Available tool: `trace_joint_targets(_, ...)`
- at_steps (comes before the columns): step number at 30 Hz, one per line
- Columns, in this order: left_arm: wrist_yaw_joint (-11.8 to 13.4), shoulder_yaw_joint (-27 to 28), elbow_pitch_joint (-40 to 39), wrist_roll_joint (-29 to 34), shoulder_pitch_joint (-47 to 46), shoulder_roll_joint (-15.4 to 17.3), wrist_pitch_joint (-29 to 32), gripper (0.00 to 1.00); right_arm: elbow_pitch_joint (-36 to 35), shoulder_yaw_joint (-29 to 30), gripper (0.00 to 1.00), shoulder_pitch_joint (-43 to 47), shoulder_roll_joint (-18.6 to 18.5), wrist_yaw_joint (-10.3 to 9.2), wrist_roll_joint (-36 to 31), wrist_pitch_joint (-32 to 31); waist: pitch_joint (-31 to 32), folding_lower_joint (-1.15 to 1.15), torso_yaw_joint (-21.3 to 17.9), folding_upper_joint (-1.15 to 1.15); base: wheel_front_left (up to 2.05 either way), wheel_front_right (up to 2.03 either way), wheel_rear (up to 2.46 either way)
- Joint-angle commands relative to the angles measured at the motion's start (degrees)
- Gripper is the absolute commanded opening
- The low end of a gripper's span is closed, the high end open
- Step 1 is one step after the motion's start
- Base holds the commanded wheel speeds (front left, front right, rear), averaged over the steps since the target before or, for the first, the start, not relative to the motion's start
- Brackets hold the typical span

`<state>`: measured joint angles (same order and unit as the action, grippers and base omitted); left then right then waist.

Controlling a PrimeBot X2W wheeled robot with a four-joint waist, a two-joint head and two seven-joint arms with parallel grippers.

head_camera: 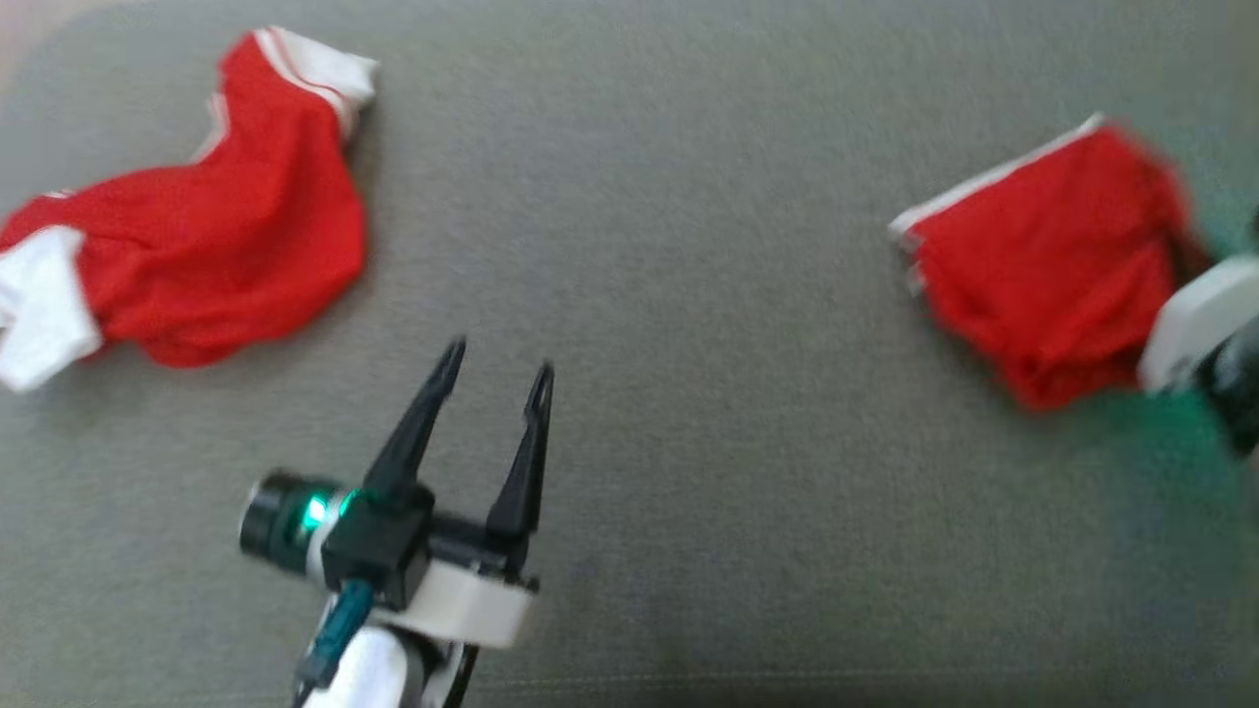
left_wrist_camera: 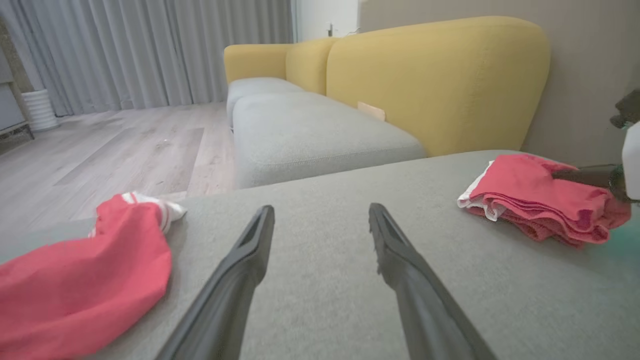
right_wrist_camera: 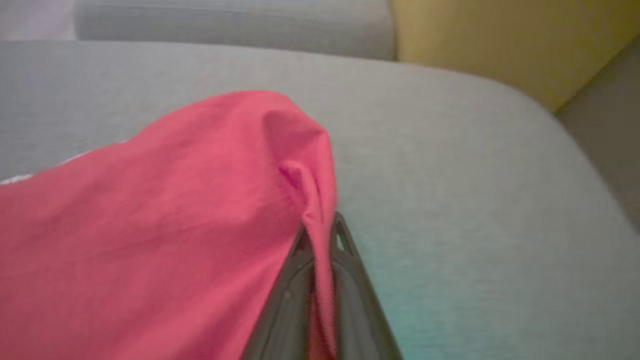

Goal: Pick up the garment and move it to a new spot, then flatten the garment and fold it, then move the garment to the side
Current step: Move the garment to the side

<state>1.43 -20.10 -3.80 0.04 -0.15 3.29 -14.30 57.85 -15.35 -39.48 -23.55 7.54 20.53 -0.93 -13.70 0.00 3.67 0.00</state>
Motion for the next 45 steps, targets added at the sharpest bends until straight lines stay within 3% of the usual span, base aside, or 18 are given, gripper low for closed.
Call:
trace_joint_targets(1, -0.3, 1.0, -2.9, 0.6, -3.8, -0.2, -0.7, 1.00, -1.4, -0.1, 0.00, -3.3, -2.8, -0.05, -1.4, 1.0, -4.2, 0.00, -3.5, 0.00, 0.00, 0.00, 0.00)
trace_joint_targets(11, -2.2, -2.3, -6.8, 1.5, -14.3, 0.5, -0.7, 1.00, -2.9, 7.0, 0.00, -11.3, -10.9, -0.05, -8.2, 1.5, -13.8, 0.00, -9.2, 0.00, 0.00, 0.00, 0.00)
trace_joint_targets(19, -1.9, -3.3, -7.9, 1.3, -16.8, 1.3, -0.7, 1.00, -5.4, 15.2, 0.00, -12.1, -14.9, -0.05, -14.8, 2.6, -16.3, 0.00, -9.6, 0.00, 0.00, 0.00, 0.00)
trace_joint_targets(20, -1.9, -3.4, -7.9, 1.2, -16.8, 1.5, -0.7, 1.00, -5.9, 16.5, 0.07, -12.0, -15.1, -0.05, -16.0, 2.8, -16.4, 0.00, -9.6, 0.00, 0.00, 0.00, 0.00)
trace_joint_targets(21, -1.9, -3.5, -7.9, 1.1, -16.9, 1.6, -0.7, 1.00, -6.3, 18.0, 0.78, -11.9, -15.1, -0.05, -17.3, 3.0, -16.4, 0.00, -9.6, 0.00, 0.00, 0.00, 0.00)
trace_joint_targets(22, -1.8, -3.6, -7.8, 0.9, -16.9, 1.7, -0.7, 1.00, -6.9, 19.6, 1.00, -11.8, -14.9, -0.05, -18.6, 3.2, -16.3, 0.00, -9.4, 0.00, 0.00, 0.00, 0.00)
trace_joint_targets(23, -1.8, -3.7, -7.7, 0.8, -16.9, 1.8, -0.7, 1.00, -7.5, 21.4, 1.00, -11.6, -14.6, -0.05, -20.0, 3.6, -16.1, 0.00, -9.3, 0.00, 0.00, 0.00, 0.00)
trace_joint_targets(28, -1.1, -3.9, -6.9, 0.3, -16.5, 1.9, -0.7, 1.00, -11.6, 28.7, 1.00, -8.7, -10.0, -0.05, -28.1, 5.7, -13.3, 0.00, -8.1, 0.00, 0.00, 0.00, 0.00)
trace_joint_targets(32, 0.0, -3.6, -6.0, -0.2, -14.7, 2.1, -0.7, 1.00, -15.0, 30.7, 1.00, -4.9, -2.8, -0.05, -31.3, 7.6, -8.6, 0.00, -7.1, 0.00, 0.00, 0.00, 0.00)
trace_joint_targets(38, 2.0, -2.0, -4.3, -2.0, -9.2, 2.0, -0.7, 1.00, -16.3, 25.3, 1.00, 1.6, 7.6, -0.05, -27.0, 10.4, -0.4, 0.00, -5.4, 0.00, 0.00, 0.00, 0.00)
trace_joint_targets(45, 4.7, 3.0, 0.5, -5.0, -0.7, 1.1, -0.7, 1.00, -16.5, 12.1, 1.00, 11.3, 14.2, -0.05, -18.3, 14.5, 9.6, 0.00, -2.9, 0.00, 0.00, 0.00, 0.00)
